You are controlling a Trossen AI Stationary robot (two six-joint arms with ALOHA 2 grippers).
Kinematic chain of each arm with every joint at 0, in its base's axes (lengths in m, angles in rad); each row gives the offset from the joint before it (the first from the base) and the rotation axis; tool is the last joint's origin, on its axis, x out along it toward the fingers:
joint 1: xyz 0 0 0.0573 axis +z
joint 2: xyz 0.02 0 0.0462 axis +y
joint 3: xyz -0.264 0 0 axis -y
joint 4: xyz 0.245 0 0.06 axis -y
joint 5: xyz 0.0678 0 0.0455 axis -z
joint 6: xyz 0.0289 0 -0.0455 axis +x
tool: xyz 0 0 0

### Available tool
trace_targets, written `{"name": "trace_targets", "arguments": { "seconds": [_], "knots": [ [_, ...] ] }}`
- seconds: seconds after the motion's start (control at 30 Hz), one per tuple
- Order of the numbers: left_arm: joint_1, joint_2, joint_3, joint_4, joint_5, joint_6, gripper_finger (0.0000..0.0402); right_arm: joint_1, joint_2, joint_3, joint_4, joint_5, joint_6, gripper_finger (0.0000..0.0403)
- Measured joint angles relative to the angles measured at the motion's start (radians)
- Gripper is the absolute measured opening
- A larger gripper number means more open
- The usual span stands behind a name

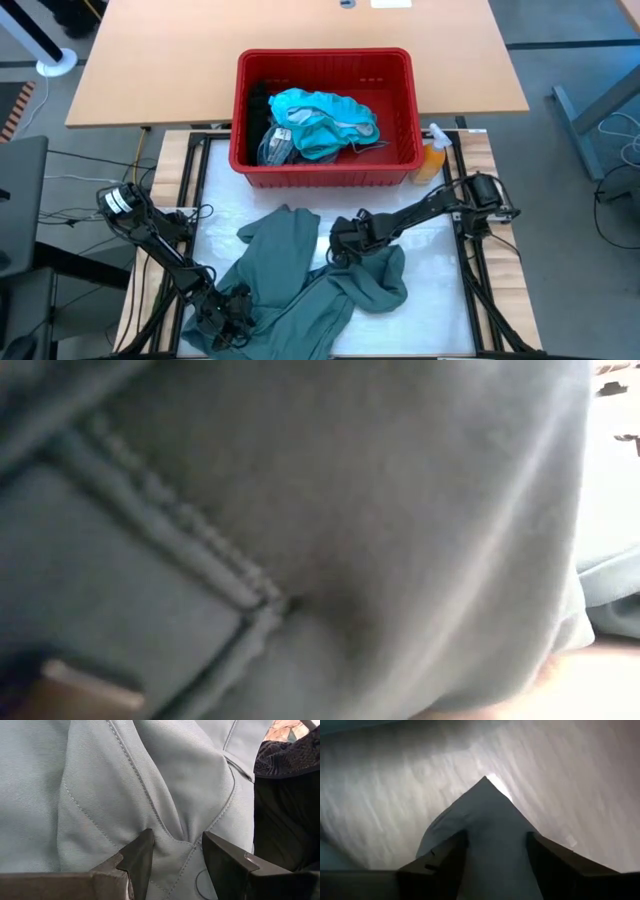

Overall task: Fold Laundry from Bin
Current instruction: Fold the light blue pants

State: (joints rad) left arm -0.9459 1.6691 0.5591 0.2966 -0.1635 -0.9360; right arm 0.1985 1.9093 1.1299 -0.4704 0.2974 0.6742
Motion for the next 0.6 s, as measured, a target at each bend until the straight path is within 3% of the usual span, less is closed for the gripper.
{"name": "trace_targets", "arguments": {
  "seconds": [0.1, 0.3, 0.4, 0.6],
  "knots": [
    [0.0, 0.0, 0.0, -0.002, 0.0, 0.0, 0.0167, 0.004, 0.028, 0.002, -0.028, 0.015, -0.017, 0.0206],
    [0.0, 0.0, 0.0, -0.008, 0.003, 0.008, 0.0167, 0.029, -0.044, -0.006, -0.18, 0.118, 0.028, 0.0027],
    [0.001, -0.001, 0.001, -0.024, 0.028, -0.005, 0.0167, 0.034, -0.143, -0.012, -0.363, 0.211, 0.115, 0.0028],
    [0.002, -0.009, 0.003, -0.047, 0.152, -0.044, 0.0167, 0.035, -0.399, -0.009, -0.822, 0.463, 0.5, 0.0019]
  ]
}}
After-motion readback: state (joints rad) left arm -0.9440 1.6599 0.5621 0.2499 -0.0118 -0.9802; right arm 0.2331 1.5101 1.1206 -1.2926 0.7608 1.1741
